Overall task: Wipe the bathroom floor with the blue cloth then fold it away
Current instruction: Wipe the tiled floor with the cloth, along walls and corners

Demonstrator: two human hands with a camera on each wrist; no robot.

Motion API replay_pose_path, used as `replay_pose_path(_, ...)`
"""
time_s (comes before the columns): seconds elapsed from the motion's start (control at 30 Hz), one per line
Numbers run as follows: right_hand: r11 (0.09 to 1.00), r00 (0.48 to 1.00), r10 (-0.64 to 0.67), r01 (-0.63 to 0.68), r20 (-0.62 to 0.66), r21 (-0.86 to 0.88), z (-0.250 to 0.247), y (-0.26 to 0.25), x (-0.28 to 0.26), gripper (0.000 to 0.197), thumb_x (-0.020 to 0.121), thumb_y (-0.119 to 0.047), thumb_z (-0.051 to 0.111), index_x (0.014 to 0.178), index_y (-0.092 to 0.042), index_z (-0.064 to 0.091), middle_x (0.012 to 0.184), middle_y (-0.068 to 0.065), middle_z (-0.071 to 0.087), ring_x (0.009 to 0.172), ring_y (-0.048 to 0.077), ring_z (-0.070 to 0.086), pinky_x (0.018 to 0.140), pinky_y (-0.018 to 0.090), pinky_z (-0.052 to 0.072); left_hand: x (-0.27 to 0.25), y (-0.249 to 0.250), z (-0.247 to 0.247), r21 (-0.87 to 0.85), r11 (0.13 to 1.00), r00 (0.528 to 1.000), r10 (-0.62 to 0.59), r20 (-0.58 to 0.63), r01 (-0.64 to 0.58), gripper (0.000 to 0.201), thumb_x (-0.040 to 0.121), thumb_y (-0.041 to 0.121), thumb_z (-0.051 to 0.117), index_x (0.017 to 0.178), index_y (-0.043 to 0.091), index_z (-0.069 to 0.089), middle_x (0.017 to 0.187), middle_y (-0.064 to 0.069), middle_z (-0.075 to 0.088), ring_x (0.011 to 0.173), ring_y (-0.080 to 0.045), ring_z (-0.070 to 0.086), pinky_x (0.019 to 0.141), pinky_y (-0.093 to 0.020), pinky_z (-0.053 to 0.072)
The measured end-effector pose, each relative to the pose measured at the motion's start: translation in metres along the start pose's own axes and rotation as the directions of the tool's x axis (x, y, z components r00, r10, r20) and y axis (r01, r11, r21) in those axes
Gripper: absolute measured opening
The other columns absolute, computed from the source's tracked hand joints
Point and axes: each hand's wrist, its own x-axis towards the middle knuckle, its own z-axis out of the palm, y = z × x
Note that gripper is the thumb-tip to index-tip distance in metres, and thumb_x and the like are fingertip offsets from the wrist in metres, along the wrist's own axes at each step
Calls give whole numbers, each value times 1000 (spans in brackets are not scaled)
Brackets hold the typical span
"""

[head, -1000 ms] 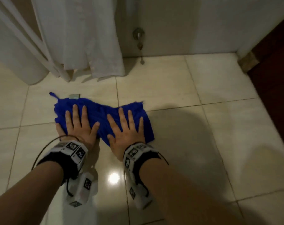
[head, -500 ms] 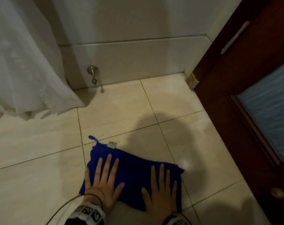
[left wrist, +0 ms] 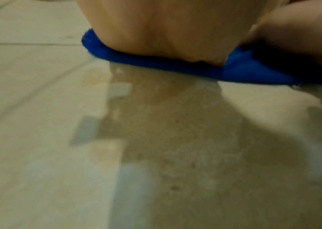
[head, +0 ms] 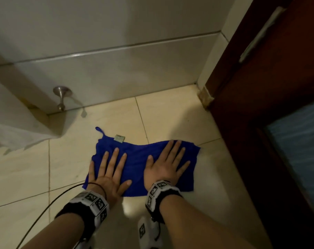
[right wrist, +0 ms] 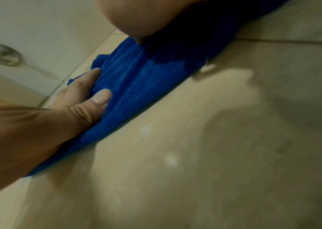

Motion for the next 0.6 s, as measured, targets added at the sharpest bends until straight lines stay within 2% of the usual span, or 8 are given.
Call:
replay_pose_path(0.07,1000,998,-8,7,-59,-15,1,-5,0,83,89,-50,22,155,-10,-9,162,9,-17,150,31,-8,116,60,-9,1,0,-1,34,999,1000,-19,-18,20,79,73,83,-14,137,44,-40,148,18,-42,131,-8,-46,102,-43,-36)
replay_pose_path(0.17,998,997,-37,34,-67,-47,4,-8,3,83,86,-50,23,155,-8,3,164,11,-2,150,32,2,117,60,-3,0,-3,1,3,1000,999,-20,-43,20,79,70,84,-11,131,47,-45,143,19,-48,128,-7,-50,103,-44,-35)
replay_pose_path(0.2,997,997,-56,53,-47,-57,3,-8,6,82,87,-49,23,156,-9,4,164,11,-2,150,32,1,117,60,-3,0,-4,-4,15,1000,999,-15,-36,16,79,75,81,-6,137,45,-39,149,16,-41,133,-8,-44,107,-44,-30)
replay_pose_path(0.27,989,992,-126,124,-19,-84,3,-10,14,82,87,-49,25,156,-9,4,164,12,-3,150,32,-1,117,60,-2,-4,-3,-3,62,997,998,-41,37,39,78,89,72,6,155,33,-6,162,1,-3,147,-16,-11,114,-46,-11)
replay_pose_path(0.33,973,980,-197,197,12,-124,1,-14,22,81,88,-49,21,155,-9,-1,163,12,-8,150,32,-7,117,59,-3,-5,-2,-1,95,995,998,-39,56,34,76,94,66,11,156,23,14,159,-6,22,145,-22,11,114,-48,2)
replay_pose_path(0.4,944,959,-272,281,74,-170,-1,-19,32,81,88,-50,11,154,-9,-11,161,12,-19,148,32,-17,117,59,-8,0,-5,-2,113,993,999,24,33,-28,74,95,64,12,154,20,22,157,-7,28,144,-26,17,112,-50,8)
replay_pose_path(0.47,906,926,-357,376,125,-197,-4,-21,39,81,86,-51,4,152,-9,-17,159,12,-28,146,32,-24,116,59,-12,8,-14,-3,164,982,995,98,-14,-94,73,96,63,15,152,18,28,158,-8,28,143,-30,21,112,-52,8)
replay_pose_path(0.6,806,840,-509,542,189,-239,-10,-20,49,80,84,-48,-1,152,-9,-17,156,11,-32,145,31,-28,115,58,-15,29,-31,-11,305,919,960,275,-43,-249,72,96,63,21,147,16,35,158,-9,27,143,-31,24,109,-57,16)
